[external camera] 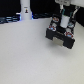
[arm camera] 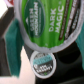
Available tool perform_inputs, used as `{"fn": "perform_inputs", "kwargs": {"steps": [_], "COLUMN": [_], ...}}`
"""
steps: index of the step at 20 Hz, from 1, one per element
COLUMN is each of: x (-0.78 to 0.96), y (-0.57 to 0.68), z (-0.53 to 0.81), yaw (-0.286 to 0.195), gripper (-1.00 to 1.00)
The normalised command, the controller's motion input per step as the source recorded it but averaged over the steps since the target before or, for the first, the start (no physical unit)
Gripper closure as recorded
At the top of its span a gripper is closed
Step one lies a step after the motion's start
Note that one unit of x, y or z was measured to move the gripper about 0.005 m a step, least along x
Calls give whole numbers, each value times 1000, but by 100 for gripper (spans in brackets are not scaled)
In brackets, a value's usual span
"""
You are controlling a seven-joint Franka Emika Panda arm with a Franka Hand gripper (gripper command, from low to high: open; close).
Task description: Open the kcup holder, insert the kcup into the holder, and close the kcup holder
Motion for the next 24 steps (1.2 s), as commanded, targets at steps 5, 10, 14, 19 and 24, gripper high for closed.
{"fn": "perform_inputs", "kwargs": {"steps": [5,10,14,19,24], "x": [-98,-40,-64,-115,-224], "y": [126,59,76,-9,-25], "z": [-85,-114,-81,-89,-101], "yaw": [87,76,59,22,13], "gripper": [100,100,100,100,100]}}
